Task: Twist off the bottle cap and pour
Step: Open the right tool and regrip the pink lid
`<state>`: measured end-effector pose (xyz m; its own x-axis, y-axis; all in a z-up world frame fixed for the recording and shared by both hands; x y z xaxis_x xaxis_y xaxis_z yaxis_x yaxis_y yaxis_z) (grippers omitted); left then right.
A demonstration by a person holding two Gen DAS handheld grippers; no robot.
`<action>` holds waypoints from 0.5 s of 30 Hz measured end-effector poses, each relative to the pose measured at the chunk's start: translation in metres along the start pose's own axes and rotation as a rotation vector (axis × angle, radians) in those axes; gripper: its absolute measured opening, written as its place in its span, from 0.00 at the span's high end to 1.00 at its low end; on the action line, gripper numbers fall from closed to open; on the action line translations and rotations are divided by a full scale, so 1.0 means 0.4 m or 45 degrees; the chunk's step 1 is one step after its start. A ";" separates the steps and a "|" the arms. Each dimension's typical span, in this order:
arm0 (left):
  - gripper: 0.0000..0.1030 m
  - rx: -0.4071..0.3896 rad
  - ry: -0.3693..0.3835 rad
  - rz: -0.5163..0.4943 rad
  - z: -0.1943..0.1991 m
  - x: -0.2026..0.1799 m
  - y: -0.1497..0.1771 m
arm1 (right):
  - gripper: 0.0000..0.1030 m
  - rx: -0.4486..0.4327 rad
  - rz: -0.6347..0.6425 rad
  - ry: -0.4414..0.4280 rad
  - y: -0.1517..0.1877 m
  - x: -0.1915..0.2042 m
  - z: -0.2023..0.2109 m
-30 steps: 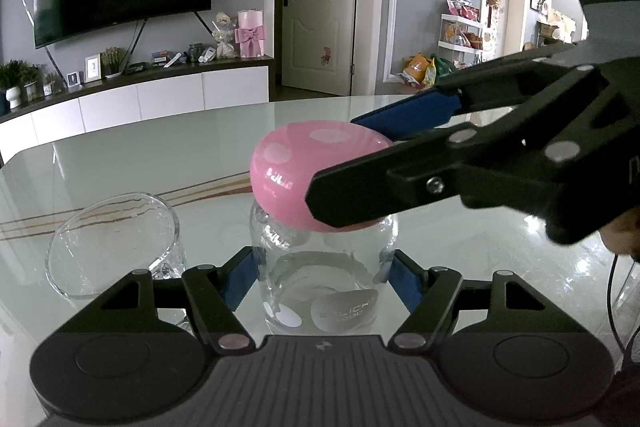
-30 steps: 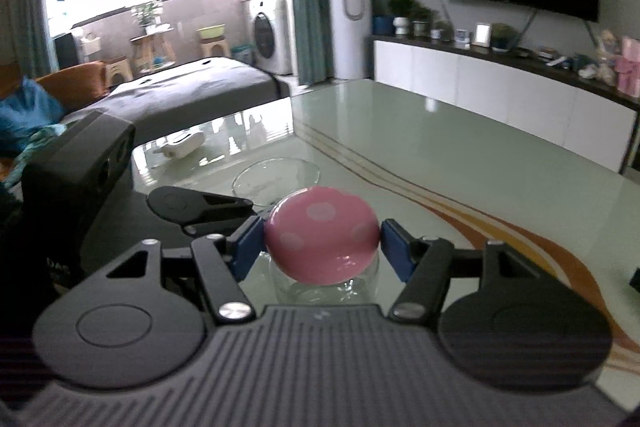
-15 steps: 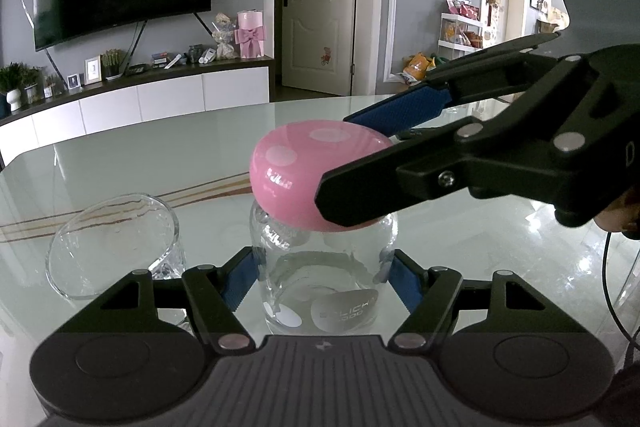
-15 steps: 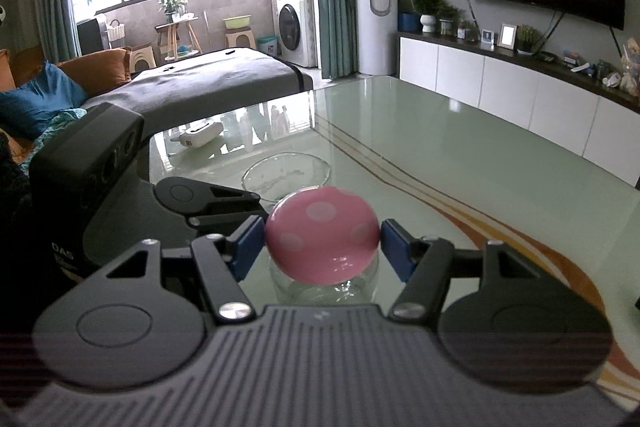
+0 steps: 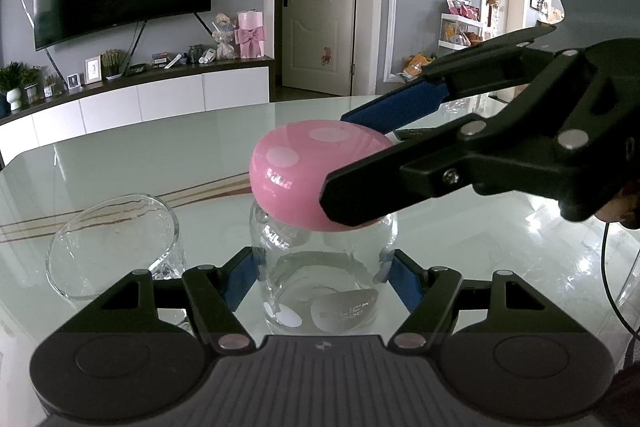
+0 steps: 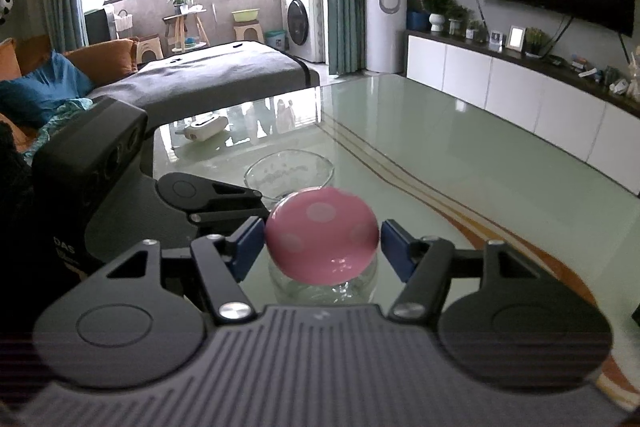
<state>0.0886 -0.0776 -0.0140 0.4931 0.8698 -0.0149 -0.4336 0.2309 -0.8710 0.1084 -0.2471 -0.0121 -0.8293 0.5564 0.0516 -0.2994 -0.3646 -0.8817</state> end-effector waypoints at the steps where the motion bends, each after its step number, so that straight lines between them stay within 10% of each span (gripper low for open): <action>1: 0.28 0.000 0.000 0.000 0.000 0.000 0.000 | 0.34 -0.009 -0.004 0.010 -0.001 0.001 0.002; 15: 0.28 0.000 0.000 0.000 0.002 0.000 0.002 | 0.18 -0.116 -0.066 0.367 0.002 0.098 0.004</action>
Point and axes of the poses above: each gripper's, at about its wrist camera, not at the fingertips, and z roughly against the way its jaws point, x to its left, y to its underside, the point moved 5 cm from there along -z, roughly the way its jaws point, and after that the axes turned 2 degrees about -x, right-handed, at the moved point
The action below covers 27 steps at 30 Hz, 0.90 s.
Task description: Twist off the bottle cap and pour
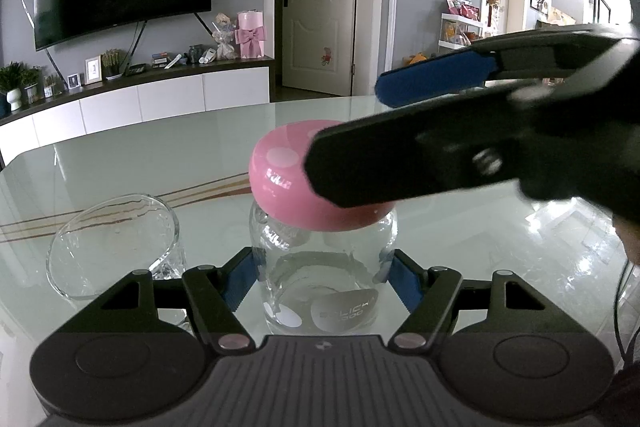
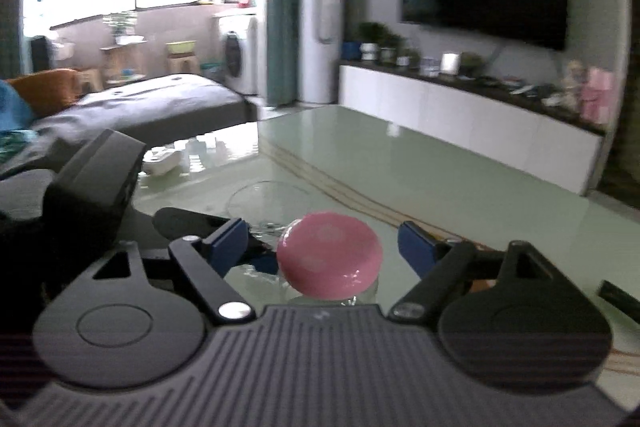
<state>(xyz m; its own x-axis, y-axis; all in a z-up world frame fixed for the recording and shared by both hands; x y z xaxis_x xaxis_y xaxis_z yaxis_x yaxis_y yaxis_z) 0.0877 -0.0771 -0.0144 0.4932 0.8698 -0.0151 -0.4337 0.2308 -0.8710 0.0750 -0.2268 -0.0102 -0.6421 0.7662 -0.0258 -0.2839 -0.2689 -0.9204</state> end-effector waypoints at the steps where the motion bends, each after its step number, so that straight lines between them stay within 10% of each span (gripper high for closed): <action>1: 0.28 0.000 0.000 0.000 0.000 0.000 0.000 | 0.18 0.001 -0.012 0.035 0.002 0.004 -0.003; 15: 0.28 0.000 -0.001 -0.003 -0.001 0.001 0.001 | 0.28 0.043 -0.118 0.227 0.046 0.018 -0.054; 27: 0.28 0.001 0.003 -0.003 -0.001 0.001 0.000 | 0.36 0.034 -0.117 0.112 0.046 0.004 -0.046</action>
Point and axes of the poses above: each gripper's, at about its wrist camera, not at the fingertips, and z roughly against the way its jaws point, x to its left, y to its underside, the point moved 5 cm from there along -z, roughly the way its jaws point, and after that the axes turned 2 degrees about -x, right-handed, at the moved point
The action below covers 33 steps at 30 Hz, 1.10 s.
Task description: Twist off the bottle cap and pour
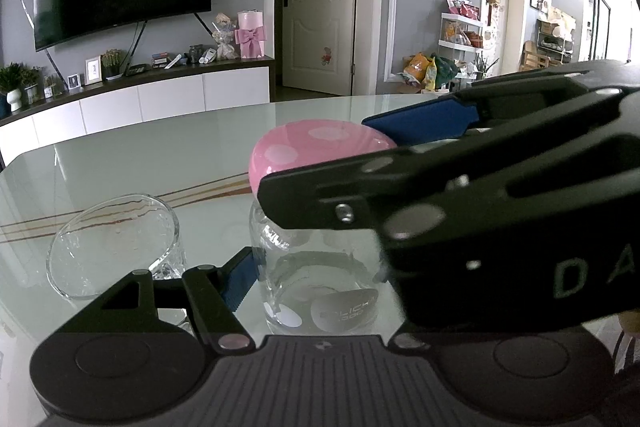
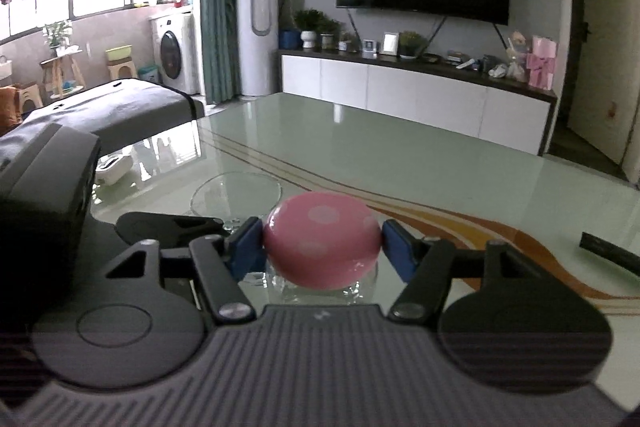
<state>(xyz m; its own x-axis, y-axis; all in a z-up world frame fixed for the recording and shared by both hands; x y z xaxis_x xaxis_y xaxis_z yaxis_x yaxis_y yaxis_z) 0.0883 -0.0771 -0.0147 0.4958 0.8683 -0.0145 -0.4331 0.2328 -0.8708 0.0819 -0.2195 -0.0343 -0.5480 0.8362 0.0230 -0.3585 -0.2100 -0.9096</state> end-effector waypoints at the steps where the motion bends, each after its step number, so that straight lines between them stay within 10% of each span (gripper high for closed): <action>1: 0.28 0.000 0.000 0.000 0.000 -0.001 0.000 | 0.36 -0.001 0.006 -0.016 -0.001 -0.003 0.000; 33: 0.28 0.000 0.001 -0.001 -0.004 0.018 0.000 | 0.36 0.074 0.226 -0.497 -0.064 -0.077 0.005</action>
Point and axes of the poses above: each gripper's, at about its wrist camera, not at the fingertips, and z roughly against the way its jaws point, x to its left, y to its underside, the point moved 5 cm from there along -z, roughly the way its jaws point, and after that the axes turned 2 degrees about -x, right-handed, at the moved point
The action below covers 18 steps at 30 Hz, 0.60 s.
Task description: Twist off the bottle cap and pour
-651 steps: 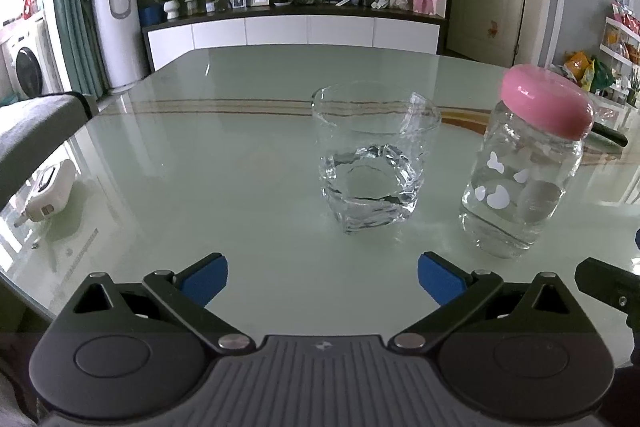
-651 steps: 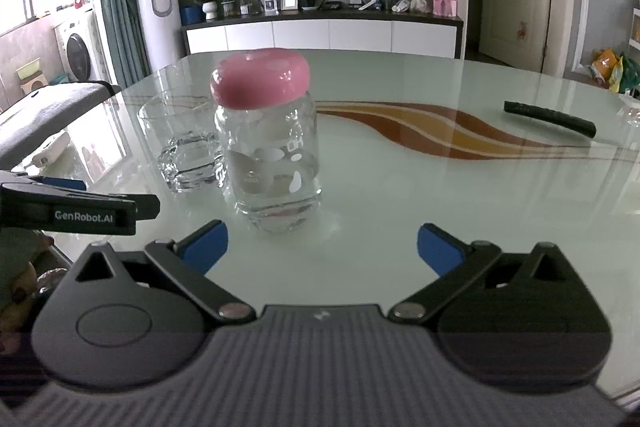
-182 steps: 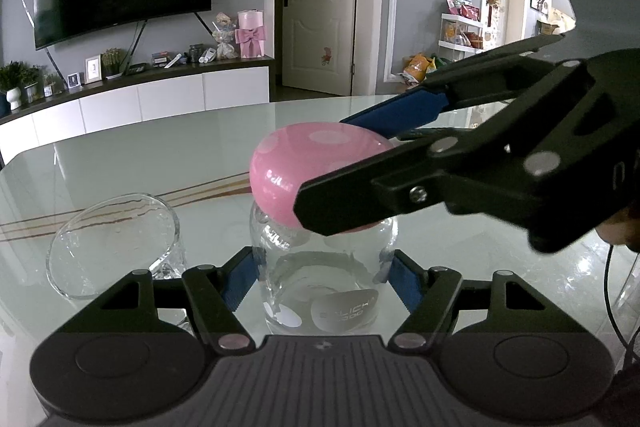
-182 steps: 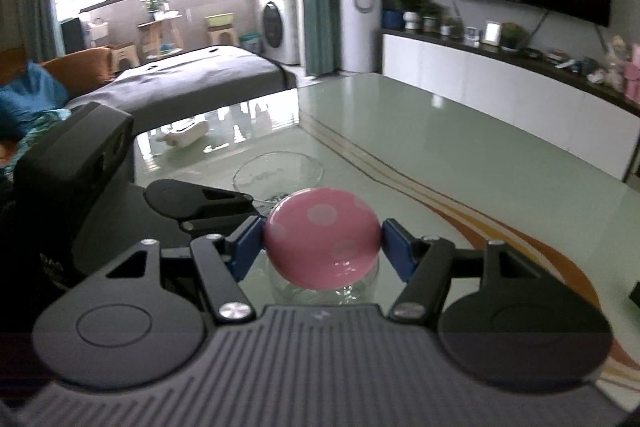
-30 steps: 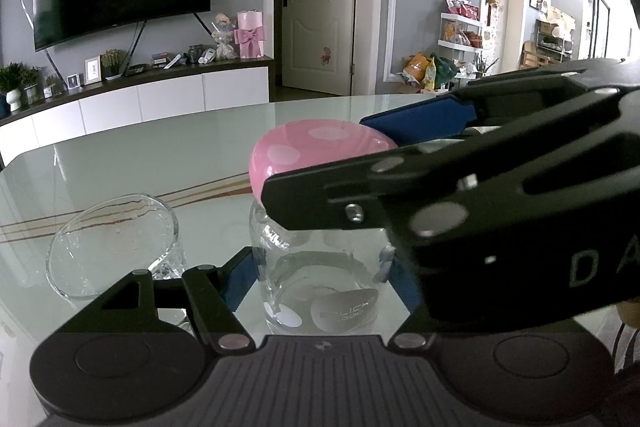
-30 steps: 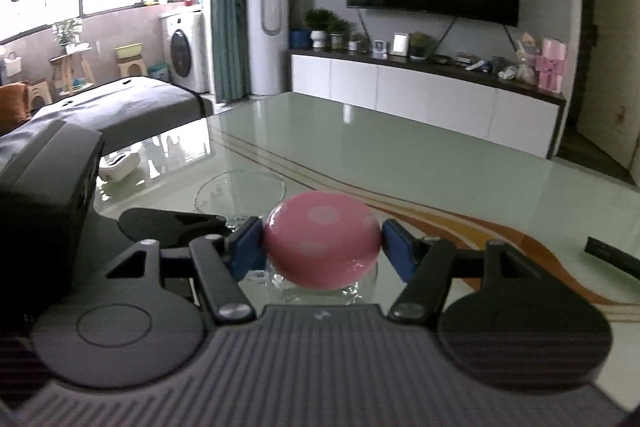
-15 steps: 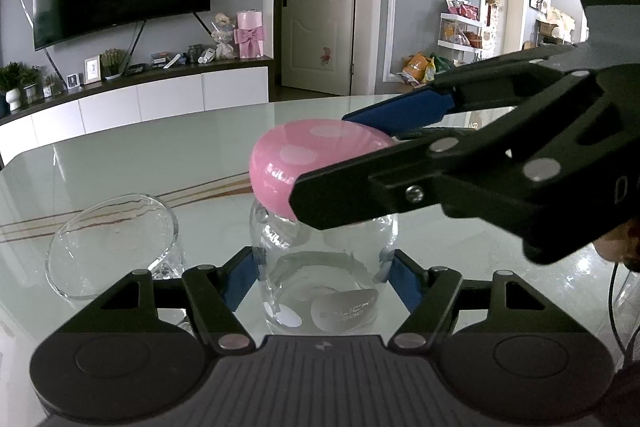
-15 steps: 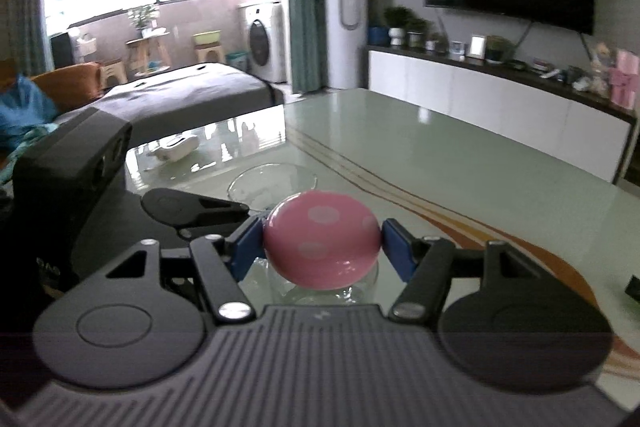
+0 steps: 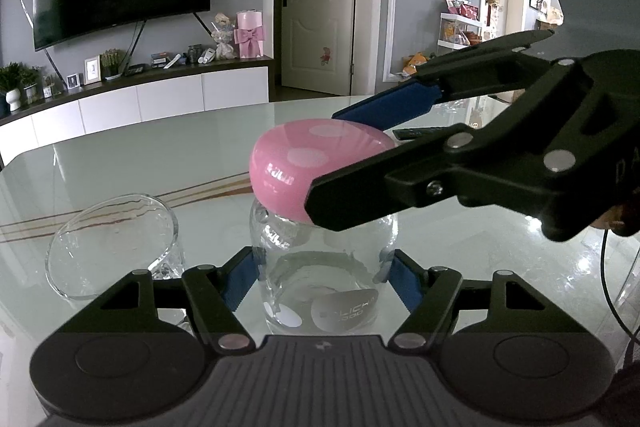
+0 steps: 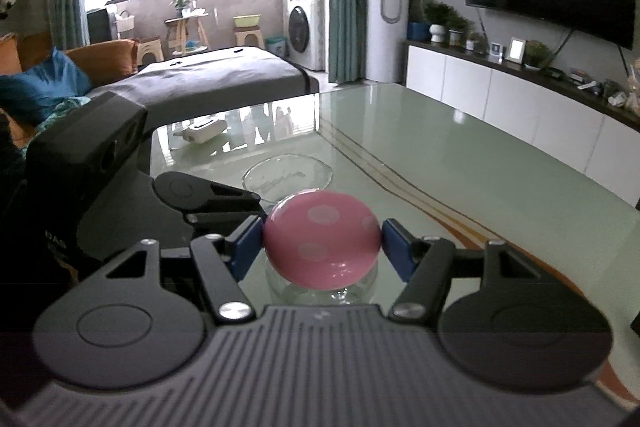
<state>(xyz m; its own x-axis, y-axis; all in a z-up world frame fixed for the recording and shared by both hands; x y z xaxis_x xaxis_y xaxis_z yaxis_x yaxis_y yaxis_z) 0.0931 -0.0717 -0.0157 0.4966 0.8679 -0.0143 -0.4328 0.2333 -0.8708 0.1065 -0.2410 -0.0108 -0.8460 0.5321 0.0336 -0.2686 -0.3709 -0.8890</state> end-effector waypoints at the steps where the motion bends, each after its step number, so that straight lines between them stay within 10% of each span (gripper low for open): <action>1: 0.28 0.000 0.000 0.000 0.000 0.000 0.000 | 0.36 0.002 0.004 -0.004 0.001 -0.001 0.000; 18: 0.28 0.003 0.001 0.002 -0.002 0.008 0.001 | 0.31 0.001 0.050 0.037 0.009 -0.015 -0.002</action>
<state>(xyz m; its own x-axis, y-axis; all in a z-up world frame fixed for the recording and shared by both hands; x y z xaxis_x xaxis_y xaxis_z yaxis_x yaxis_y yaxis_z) 0.0952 -0.0694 -0.0166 0.4967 0.8678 -0.0161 -0.4355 0.2332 -0.8695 0.1110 -0.2447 -0.0145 -0.8420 0.5393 -0.0147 -0.2357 -0.3922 -0.8892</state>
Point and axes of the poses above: each gripper's, at about its wrist camera, not at the fingertips, and z roughly against the way its jaws point, x to its left, y to its underside, the point moved 5 cm from there along -z, roughly the way its jaws point, and after that the axes turned 2 degrees about -x, right-handed, at the moved point
